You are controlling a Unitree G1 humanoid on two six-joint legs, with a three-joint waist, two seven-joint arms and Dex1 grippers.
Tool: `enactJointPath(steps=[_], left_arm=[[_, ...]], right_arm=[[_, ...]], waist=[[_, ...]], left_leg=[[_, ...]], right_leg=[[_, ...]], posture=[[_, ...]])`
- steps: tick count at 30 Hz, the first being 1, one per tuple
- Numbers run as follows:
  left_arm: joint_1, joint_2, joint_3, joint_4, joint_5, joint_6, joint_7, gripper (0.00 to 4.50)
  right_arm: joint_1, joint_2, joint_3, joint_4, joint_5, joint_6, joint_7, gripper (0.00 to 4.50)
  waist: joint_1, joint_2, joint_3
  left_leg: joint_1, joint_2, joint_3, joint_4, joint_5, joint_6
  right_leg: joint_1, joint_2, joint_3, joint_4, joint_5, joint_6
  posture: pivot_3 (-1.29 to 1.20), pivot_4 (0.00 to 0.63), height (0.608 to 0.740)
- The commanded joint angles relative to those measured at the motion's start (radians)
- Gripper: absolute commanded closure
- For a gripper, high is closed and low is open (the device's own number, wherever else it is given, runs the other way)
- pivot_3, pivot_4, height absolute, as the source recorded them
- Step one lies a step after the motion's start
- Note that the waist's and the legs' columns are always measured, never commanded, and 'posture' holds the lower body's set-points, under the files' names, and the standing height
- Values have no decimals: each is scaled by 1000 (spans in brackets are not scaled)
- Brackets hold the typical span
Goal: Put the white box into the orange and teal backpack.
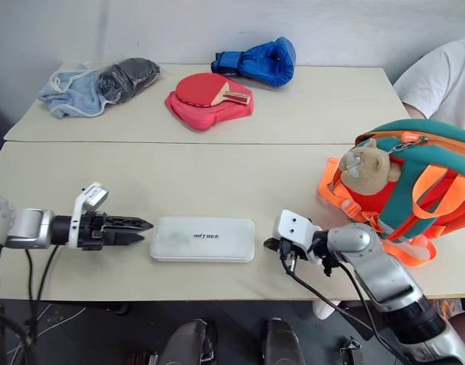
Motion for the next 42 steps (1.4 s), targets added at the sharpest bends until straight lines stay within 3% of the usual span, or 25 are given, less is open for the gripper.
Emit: enactJointPath(steps=[1, 8, 12, 16, 24, 27, 30, 35, 38, 42], left_arm=[[-18, -41, -46, 41, -31, 2, 47, 42], [-49, -80, -109, 53, -169, 2, 74, 42], [-61, -119, -73, 99, -216, 2, 144, 42], [-67, -136, -62, 115, -302, 2, 181, 866], [12, -141, -54, -39, -393, 2, 192, 3193], [28, -172, 1, -65, -403, 2, 203, 3229], [67, -196, 92, -169, -395, -51, 186, 3229], [201, -187, 172, -424, -233, -318, 4, 3229], [309, -180, 169, -534, -49, -614, -224, 3229], [399, -183, 145, -579, 77, -811, -391, 3229]], right_arm=[[-16, 22, 33, 34, -26, -52, -2, 4458], [-56, 45, 64, 77, -47, -84, 8, 4458], [-77, 71, 69, 86, -52, -77, 4, 4458], [-73, 88, 65, 71, -52, -67, 2, 4458], [-40, 91, 42, 55, -40, -87, 8, 4458], [-6, 87, -2, 30, 4, -73, 17, 4458], [65, 71, -119, -46, 112, 13, 17, 3877], [274, 60, -362, -206, 221, 73, -64, 2232], [466, 100, -541, -276, 290, -48, -49, 1228], [636, 150, -721, -309, 354, -135, -60, 33]], waist=[[4, 0, 0], [10, 0, 0], [11, 0, 0], [10, -1, 0], [1, -1, 0], [2, -1, 0], [13, -1, 0], [16, -1, 0], [17, 0, 0], [15, 0, 0]], left_leg=[[0, 0, 0, 0, 0, 0], [0, 0, 0, 1, 0, 0], [0, 0, 0, 1, 0, 0], [0, 0, 0, 2, 0, 0], [0, 0, 0, 2, 1, -1], [0, 0, 0, 2, 1, -1], [-1, 0, 0, 1, 1, 0], [-2, 0, 0, 0, 1, 0], [-1, 0, 1, -3, 1, -1], [0, 0, 2, -4, 1, -1]], right_leg=[[0, 0, 0, 0, 0, 0], [0, 0, 0, 1, 0, 0], [0, 0, 1, 2, 0, 0], [0, 0, 0, 3, 0, 0], [0, 1, 1, 4, 0, 0], [0, 1, 1, 3, 0, 0], [0, 0, 1, 3, 0, 0], [0, 0, 0, -2, 0, 0], [1, 1, 1, -5, 0, 0], [1, 2, 1, -5, 0, 0]], posture=[[0, 150, 740], [0, 150, 740], [0, 150, 740], [0, 150, 740], [0, 150, 740], [0, 150, 740], [0, 150, 740], [0, 150, 740], [0, 150, 740], [0, 150, 740]])
